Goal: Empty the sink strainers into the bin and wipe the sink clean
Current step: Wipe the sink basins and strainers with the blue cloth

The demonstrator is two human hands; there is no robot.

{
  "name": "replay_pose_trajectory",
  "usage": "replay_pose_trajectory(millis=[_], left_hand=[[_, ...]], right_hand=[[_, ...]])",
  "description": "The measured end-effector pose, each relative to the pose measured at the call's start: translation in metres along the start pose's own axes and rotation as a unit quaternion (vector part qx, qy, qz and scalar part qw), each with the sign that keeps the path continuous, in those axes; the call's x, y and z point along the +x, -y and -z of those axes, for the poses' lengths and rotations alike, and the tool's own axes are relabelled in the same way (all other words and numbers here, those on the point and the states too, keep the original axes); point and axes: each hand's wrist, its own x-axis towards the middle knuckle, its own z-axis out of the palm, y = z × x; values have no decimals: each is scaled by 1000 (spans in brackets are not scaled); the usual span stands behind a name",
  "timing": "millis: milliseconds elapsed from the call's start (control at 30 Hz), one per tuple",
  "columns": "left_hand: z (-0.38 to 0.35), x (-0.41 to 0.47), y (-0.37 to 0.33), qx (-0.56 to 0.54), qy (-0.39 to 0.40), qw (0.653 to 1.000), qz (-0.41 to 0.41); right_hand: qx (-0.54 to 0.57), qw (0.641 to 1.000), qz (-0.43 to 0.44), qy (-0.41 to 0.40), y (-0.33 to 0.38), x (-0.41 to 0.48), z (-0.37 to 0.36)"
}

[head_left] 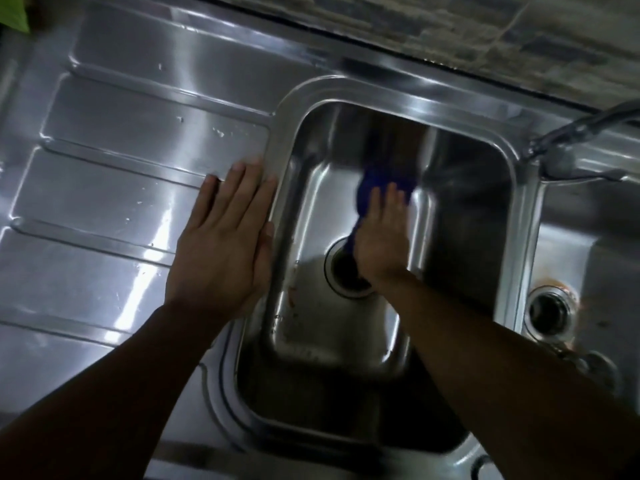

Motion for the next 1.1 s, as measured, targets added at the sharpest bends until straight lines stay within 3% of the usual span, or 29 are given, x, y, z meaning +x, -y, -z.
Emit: replay_pose_trajectory(millis=[100, 267, 433, 633, 800, 867, 933, 1000, 1100], left_hand=[[-1, -1, 2, 9, 2, 1000, 0], [-4, -1, 3, 20, 1, 1000, 5], [-3, 0, 2, 22, 8, 1000, 4], [-2, 0, 0, 25, 17, 1000, 3], [-1, -1, -3, 31, 12, 999, 6], [0, -1, -3, 25, 9, 1000, 6], [0, -1, -2, 22, 6, 1000, 5], [1, -1, -2, 20, 9, 1000, 4], [2, -1, -2, 22, 13, 1000, 2]], right_hand=[[-28, 997, -66, 12, -29, -6, 11], [88, 984, -151, 15, 16, 8, 11], [190, 976, 93, 49, 66, 5, 4], [318, 941, 29, 110, 121, -87, -23], [344, 876, 161, 298, 66, -146, -14], [379, 824, 140, 397, 43, -158, 3], [356, 821, 127, 429, 21, -158, 25], [270, 846, 138, 439, -7, -149, 46], [77, 857, 229, 455, -23, -138, 70]])
